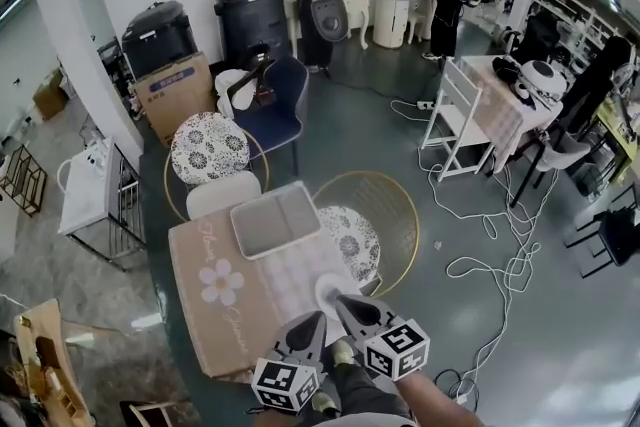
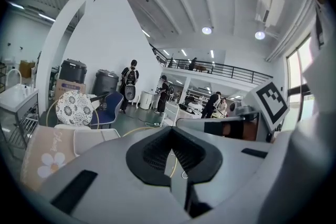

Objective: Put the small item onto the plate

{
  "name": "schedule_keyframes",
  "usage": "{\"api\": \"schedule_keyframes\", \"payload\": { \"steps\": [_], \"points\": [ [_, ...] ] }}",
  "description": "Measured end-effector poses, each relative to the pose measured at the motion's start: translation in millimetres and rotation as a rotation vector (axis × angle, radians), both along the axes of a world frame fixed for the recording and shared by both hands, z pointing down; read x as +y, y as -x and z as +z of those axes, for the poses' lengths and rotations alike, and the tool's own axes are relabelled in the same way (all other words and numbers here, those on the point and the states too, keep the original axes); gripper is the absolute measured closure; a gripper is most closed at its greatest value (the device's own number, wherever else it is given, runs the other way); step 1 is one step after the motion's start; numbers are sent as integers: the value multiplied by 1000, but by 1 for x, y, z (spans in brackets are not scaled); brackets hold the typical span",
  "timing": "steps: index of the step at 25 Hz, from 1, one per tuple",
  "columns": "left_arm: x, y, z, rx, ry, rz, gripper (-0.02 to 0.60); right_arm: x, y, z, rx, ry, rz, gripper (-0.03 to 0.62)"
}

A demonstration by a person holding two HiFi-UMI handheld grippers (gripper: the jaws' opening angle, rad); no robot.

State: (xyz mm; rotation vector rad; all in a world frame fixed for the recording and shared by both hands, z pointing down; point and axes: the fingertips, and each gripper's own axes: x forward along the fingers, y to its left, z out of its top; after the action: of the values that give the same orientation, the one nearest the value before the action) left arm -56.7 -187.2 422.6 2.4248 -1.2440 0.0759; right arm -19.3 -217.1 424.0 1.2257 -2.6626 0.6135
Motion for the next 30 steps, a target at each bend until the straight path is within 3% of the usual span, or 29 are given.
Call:
{"api": "schedule_keyframes", "payload": {
  "steps": [11, 30],
  "points": [
    [25, 1, -44, 31, -91, -11, 577, 27, 7, -45, -20, -98, 4, 579],
    [44, 14, -73, 30, -164, -27, 577, 47, 15, -78, -47, -183, 26, 580]
  ]
}}
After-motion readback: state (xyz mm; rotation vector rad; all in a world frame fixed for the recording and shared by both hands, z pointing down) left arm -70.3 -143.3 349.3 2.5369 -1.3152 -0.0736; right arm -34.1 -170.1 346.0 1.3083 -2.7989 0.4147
